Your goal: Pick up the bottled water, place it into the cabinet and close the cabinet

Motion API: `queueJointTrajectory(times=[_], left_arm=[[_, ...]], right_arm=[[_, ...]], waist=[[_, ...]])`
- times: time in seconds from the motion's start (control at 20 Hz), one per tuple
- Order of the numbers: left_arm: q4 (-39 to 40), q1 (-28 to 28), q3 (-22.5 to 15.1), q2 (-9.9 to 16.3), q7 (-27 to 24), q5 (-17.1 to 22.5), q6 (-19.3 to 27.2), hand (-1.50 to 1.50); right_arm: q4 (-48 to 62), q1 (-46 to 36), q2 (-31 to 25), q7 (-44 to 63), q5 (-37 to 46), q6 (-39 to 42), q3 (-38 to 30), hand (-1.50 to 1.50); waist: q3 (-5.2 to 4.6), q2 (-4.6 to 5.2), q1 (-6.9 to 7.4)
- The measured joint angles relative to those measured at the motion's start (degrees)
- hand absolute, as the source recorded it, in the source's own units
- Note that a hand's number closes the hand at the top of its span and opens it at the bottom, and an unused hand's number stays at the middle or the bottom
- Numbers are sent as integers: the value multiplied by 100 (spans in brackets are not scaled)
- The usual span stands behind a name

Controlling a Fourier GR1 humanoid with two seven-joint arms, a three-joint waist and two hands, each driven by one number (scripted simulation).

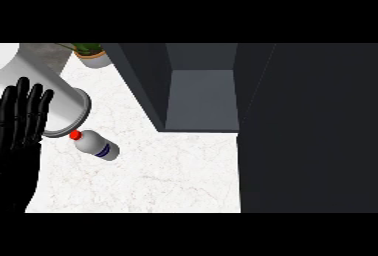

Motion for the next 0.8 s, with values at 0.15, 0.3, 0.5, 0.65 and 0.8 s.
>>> queueJointTrajectory(times=[0.15, 0.3, 0.5, 0.65, 0.8], left_arm=[[-73, -31, 324, 97, 97, 89, 58, -150], [4, -5, 865, 112, 27, 249, 256, -150], [140, 132, 1085, -167, 733, 632, 545, -150], [-85, 337, 1110, -309, 1078, 730, 687, -150], [-384, 527, 745, -550, 1346, 445, 924, -150]], right_arm=[[-166, 45, 27, 16, -113, 20, -15, -150], [-532, 366, 65, -81, -184, 79, 27, -150], [-762, 894, 82, 546, -554, 271, 314, -150], [-1174, 1460, 147, 793, -605, 321, 601, -150], [-1495, 1902, 135, 884, -706, 433, 714, -150]], waist=[[-142, 62, -62], [-211, 88, -112], [-251, 101, -148], [-261, 103, -154], [-265, 109, -159]])
